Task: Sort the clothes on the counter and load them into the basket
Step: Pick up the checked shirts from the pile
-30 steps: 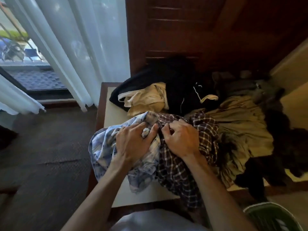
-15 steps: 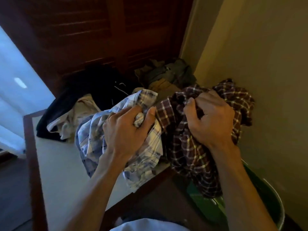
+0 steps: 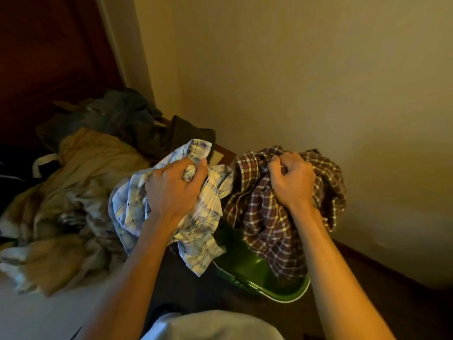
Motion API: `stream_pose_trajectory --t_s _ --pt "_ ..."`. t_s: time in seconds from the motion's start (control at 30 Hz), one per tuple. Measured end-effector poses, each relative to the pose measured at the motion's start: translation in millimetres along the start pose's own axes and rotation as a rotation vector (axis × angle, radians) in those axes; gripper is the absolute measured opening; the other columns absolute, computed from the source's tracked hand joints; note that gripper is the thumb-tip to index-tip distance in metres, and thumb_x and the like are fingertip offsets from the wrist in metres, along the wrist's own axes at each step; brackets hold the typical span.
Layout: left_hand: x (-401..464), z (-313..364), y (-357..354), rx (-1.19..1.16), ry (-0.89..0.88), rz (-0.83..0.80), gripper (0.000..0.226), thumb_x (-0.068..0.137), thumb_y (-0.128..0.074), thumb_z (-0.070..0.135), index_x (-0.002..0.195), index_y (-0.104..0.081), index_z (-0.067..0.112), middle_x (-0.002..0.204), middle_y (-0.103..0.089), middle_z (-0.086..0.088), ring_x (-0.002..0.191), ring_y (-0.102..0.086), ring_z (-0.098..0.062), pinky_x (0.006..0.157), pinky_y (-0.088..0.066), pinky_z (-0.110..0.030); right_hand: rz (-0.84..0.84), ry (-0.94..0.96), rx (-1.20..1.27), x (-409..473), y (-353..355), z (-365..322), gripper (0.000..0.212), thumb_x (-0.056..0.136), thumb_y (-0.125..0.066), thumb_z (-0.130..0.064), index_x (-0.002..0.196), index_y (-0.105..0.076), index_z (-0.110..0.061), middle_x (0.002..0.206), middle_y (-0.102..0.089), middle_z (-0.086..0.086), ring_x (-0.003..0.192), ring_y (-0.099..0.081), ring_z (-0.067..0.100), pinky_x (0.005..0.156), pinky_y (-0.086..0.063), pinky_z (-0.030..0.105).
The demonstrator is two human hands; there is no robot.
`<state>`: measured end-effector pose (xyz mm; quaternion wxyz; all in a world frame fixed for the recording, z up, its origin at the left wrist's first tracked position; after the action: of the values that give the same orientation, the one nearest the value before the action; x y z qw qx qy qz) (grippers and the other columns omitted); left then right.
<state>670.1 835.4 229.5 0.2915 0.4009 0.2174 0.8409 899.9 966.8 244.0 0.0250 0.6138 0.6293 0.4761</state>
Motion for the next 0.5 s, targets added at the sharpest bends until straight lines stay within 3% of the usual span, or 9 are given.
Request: stream_pose_trajectory --t_s 0.1,0.17,0.3,0.4,0.43,0.5 --pt "1.2 13.0 -51.2 0.001 -0.012 -0.107 0.047 0.097 -0.054 0.052 0.07 -0.068 0.016 0.051 -0.05 0.008 0.049 -0.051 -0.018 0.05 -0.037 -0.029 -0.031 -0.204 0.01 -15.0 -17.3 60.0 0.044 0.093 -0.047 -0.033 0.053 -0.049 -0.015 0.054 -0.049 -0.007 0.058 -0.045 0.009 0.059 -0.035 0.031" --pt "2.5 20.2 -72.4 0.009 -0.012 -0.159 0.045 0.097 -0.054 0.051 0.072 -0.069 0.017 0.053 -0.045 0.011 0.054 -0.051 -0.018 0.056 -0.034 -0.028 -0.064 -0.291 0.002 -29.5 -33.9 90.9 0.046 0.097 -0.049 -0.031 0.057 -0.056 -0.01 0.059 -0.057 0.0 0.06 -0.049 0.014 0.071 -0.043 0.032" --pt "8.9 30.5 -104.9 0.0 0.012 -0.234 0.039 0.099 -0.057 0.05 0.08 -0.071 0.019 0.07 -0.068 -0.003 0.071 -0.061 -0.026 0.065 -0.037 -0.031 -0.239 -0.389 -0.043 -61.2 -79.5 160.4 0.047 0.104 -0.042 -0.043 0.063 -0.051 -0.022 0.068 -0.053 0.0 0.074 -0.053 0.023 0.077 -0.046 0.041" --pt "13.1 35.5 -128.0 -0.018 -0.021 -0.29 0.04 0.099 -0.054 0.054 0.082 -0.07 0.022 0.077 -0.073 -0.006 0.076 -0.066 -0.03 0.065 -0.042 -0.033 -0.366 -0.48 -0.037 -77.7 -94.3 194.1 0.04 0.105 -0.043 -0.039 0.092 -0.068 -0.011 0.095 -0.058 0.009 0.099 -0.052 0.028 0.094 -0.043 0.044" --pt "11.9 36.4 -135.4 -0.031 -0.025 -0.312 0.041 0.098 -0.052 0.056 0.081 -0.069 0.023 0.078 -0.073 -0.005 0.076 -0.067 -0.03 0.066 -0.044 -0.034 -0.385 -0.502 -0.026 -79.6 -93.1 197.8 0.036 0.105 -0.044 -0.036 0.096 -0.067 -0.009 0.098 -0.057 0.01 0.101 -0.05 0.027 0.093 -0.041 0.04" --pt "5.6 38.9 -149.5 -0.054 -0.028 -0.345 0.042 0.098 -0.051 0.058 0.08 -0.068 0.024 0.08 -0.074 -0.004 0.079 -0.068 -0.03 0.067 -0.045 -0.034 -0.378 -0.517 0.001 -80.1 -86.5 199.1 0.032 0.105 -0.047 -0.033 0.088 -0.061 -0.011 0.092 -0.054 0.005 0.093 -0.048 0.022 0.082 -0.037 0.033"
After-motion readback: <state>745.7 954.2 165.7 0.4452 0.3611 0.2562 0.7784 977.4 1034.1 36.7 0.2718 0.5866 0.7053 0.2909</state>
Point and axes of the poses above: each hand's wrist, its own x-axis towards the middle knuckle, its own y-axis out of the back of the hand, z = x × y, the point moved 6 cm from there along x, towards the middle knuckle
